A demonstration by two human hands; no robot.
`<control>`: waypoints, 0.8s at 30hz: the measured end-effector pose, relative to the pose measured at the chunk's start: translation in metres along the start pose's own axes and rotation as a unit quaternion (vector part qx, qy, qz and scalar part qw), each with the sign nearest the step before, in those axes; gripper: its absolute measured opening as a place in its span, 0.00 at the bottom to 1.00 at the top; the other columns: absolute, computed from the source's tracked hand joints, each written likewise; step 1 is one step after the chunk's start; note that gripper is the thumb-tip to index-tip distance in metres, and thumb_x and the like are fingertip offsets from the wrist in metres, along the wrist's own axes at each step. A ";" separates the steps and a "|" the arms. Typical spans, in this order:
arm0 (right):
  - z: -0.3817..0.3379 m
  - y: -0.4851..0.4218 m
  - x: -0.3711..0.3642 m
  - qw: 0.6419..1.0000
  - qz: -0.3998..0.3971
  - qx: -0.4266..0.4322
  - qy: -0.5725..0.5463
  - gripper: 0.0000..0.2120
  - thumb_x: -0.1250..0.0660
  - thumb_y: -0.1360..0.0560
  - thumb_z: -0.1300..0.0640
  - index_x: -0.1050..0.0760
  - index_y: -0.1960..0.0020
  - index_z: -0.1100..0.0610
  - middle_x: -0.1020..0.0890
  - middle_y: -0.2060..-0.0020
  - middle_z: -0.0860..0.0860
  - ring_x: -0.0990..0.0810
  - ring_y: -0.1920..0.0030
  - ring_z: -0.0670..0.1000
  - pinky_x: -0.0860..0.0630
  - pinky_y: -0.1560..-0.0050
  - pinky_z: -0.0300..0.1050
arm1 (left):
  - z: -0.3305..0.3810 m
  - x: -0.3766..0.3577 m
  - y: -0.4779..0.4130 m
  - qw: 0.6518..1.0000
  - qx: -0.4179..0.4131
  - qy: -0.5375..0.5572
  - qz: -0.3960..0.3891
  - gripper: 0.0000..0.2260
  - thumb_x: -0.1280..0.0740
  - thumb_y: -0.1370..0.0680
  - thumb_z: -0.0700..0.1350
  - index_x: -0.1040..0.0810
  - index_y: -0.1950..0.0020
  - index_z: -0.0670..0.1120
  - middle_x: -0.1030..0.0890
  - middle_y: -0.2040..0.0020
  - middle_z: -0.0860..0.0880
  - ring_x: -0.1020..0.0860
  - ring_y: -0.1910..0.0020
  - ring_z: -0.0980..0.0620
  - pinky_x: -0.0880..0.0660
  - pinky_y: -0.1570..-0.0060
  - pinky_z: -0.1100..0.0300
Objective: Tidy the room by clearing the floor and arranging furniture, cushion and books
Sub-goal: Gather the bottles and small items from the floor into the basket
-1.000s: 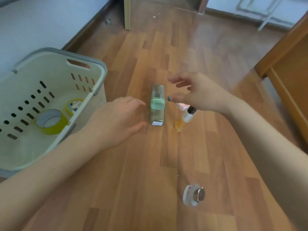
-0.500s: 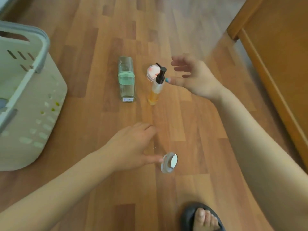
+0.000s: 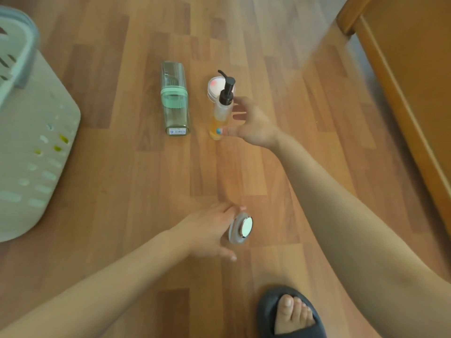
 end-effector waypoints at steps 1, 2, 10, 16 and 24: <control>0.003 -0.002 -0.001 1.000 0.002 -0.002 0.001 0.39 0.21 0.32 0.55 0.36 0.27 0.53 0.27 0.36 0.49 0.28 0.35 0.50 0.29 0.34 0.44 | 0.000 -0.003 -0.003 1.000 -0.004 0.008 0.000 0.44 0.28 0.30 0.61 0.49 0.22 0.51 0.40 0.25 0.55 0.40 0.28 0.55 0.38 0.34 0.62; 0.006 -0.003 -0.002 1.000 0.003 -0.001 0.002 0.39 0.21 0.32 0.54 0.36 0.27 0.53 0.27 0.35 0.49 0.27 0.35 0.50 0.29 0.33 0.46 | 0.001 -0.005 -0.005 1.000 -0.006 0.015 0.004 0.43 0.28 0.29 0.59 0.49 0.22 0.51 0.40 0.25 0.55 0.39 0.28 0.55 0.39 0.35 0.63; 0.014 -0.012 -0.014 0.999 0.027 0.011 -0.017 0.33 0.25 0.28 0.54 0.36 0.28 0.53 0.25 0.38 0.48 0.24 0.39 0.49 0.25 0.39 0.46 | -0.003 -0.010 -0.017 0.998 -0.005 0.058 0.019 0.31 0.29 0.27 0.57 0.38 0.28 0.54 0.29 0.34 0.57 0.31 0.37 0.57 0.38 0.51 0.68; 0.012 -0.016 -0.020 0.997 0.073 0.004 -0.012 0.23 0.29 0.25 0.53 0.33 0.33 0.51 0.24 0.46 0.43 0.22 0.46 0.47 0.25 0.50 0.43 | -0.006 -0.013 -0.013 0.996 -0.001 0.082 0.018 0.29 0.29 0.27 0.56 0.37 0.30 0.55 0.29 0.36 0.58 0.31 0.39 0.59 0.35 0.50 0.67; 0.007 -0.021 -0.029 0.996 0.090 -0.002 0.008 0.20 0.30 0.24 0.52 0.33 0.35 0.48 0.23 0.51 0.38 0.22 0.49 0.43 0.23 0.45 0.49 | -0.025 0.004 0.018 0.991 0.029 0.109 0.065 0.30 0.27 0.29 0.57 0.34 0.31 0.52 0.28 0.35 0.57 0.30 0.36 0.57 0.33 0.38 0.61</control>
Point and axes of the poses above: each hand's wrist, its own y-axis away from the middle knuckle, its own x-axis out of the back of the hand, z = x × y, the point moved 2 cm from there along -y, towards the middle knuckle
